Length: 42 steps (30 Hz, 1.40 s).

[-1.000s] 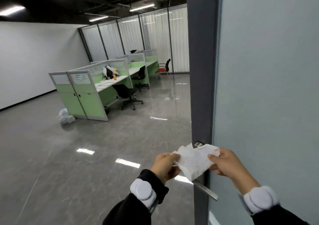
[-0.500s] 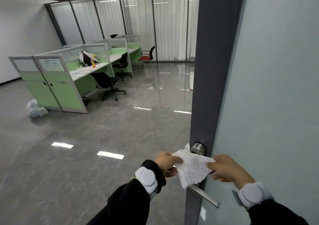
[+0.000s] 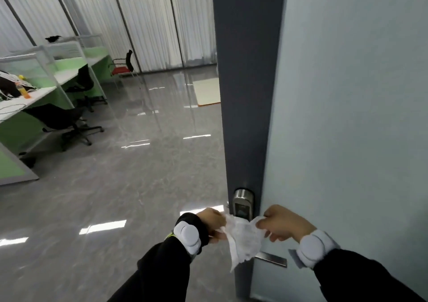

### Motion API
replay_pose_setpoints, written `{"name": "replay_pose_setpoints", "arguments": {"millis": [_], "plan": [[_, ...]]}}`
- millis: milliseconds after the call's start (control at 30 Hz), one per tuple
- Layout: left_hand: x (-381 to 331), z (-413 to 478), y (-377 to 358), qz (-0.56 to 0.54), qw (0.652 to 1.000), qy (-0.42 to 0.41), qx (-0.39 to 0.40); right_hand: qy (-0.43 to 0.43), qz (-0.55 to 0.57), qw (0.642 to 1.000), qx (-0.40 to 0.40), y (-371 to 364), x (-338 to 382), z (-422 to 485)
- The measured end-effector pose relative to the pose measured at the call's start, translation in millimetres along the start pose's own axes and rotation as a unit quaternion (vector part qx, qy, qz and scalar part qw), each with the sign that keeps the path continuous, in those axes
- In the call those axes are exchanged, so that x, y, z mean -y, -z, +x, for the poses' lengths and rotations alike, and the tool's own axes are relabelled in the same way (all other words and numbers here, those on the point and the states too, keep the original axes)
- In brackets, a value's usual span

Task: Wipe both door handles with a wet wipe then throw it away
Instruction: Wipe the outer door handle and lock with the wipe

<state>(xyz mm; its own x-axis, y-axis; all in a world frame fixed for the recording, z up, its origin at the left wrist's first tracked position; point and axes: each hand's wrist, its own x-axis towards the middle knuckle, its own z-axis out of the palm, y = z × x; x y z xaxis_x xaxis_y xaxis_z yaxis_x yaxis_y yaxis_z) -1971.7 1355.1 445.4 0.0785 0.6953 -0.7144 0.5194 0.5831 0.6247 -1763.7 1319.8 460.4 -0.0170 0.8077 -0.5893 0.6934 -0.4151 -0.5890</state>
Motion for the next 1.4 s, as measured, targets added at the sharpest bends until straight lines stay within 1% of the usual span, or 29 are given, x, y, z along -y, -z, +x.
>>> {"name": "replay_pose_setpoints", "arguments": {"millis": [67, 167, 367, 433, 533, 633, 667, 733, 833, 900, 1067, 1167, 1267, 1333, 1400], "plan": [[2, 15, 2, 0.042, 0.999, 0.002, 0.025, -0.013, 0.007, 1.000, -0.015, -6, 2, 1], [1, 25, 5, 0.093, 0.993, -0.006, 0.069, -0.041, 0.002, 0.997, -0.070, -15, 0, -2], [3, 41, 15, 0.106, 0.989, -0.047, 0.095, -0.108, -0.100, 0.972, -0.183, -36, 0, -9], [4, 42, 16, 0.106, 0.986, -0.054, 0.113, -0.088, -0.110, 0.964, -0.226, -39, 4, -14], [7, 43, 18, 0.094, 0.983, -0.051, 0.147, -0.024, -0.077, 0.948, -0.308, -52, 16, -26], [9, 43, 21, 0.090, 0.978, -0.033, 0.186, -0.005, -0.058, 0.906, -0.418, -71, 27, -36], [11, 44, 22, 0.087, 0.977, -0.030, 0.192, 0.004, -0.042, 0.899, -0.437, -75, 28, -39], [11, 47, 25, 0.075, 0.975, -0.040, 0.205, 0.019, -0.021, 0.902, -0.432, -82, 26, -41], [13, 51, 29, 0.045, 0.971, -0.031, 0.232, 0.008, -0.048, 0.914, -0.402, -94, 24, -37], [13, 52, 29, 0.060, 0.973, -0.032, 0.222, -0.008, -0.060, 0.917, -0.393, -103, 22, -32], [12, 47, 26, 0.014, 0.976, -0.053, 0.212, -0.019, -0.066, 0.923, -0.378, -116, 25, -19], [10, 48, 29, -0.004, 0.979, -0.053, 0.199, -0.042, -0.097, 0.906, -0.410, -122, 32, -9], [7, 44, 36, -0.014, 0.983, -0.023, 0.181, -0.075, -0.109, 0.888, -0.441, -127, 37, 0], [4, 39, 39, -0.025, 0.981, -0.009, 0.191, -0.090, -0.125, 0.883, -0.444, -130, 38, 3], [2, 38, 40, -0.026, 0.980, -0.022, 0.198, -0.105, -0.139, 0.881, -0.439, -132, 35, 6]]}}
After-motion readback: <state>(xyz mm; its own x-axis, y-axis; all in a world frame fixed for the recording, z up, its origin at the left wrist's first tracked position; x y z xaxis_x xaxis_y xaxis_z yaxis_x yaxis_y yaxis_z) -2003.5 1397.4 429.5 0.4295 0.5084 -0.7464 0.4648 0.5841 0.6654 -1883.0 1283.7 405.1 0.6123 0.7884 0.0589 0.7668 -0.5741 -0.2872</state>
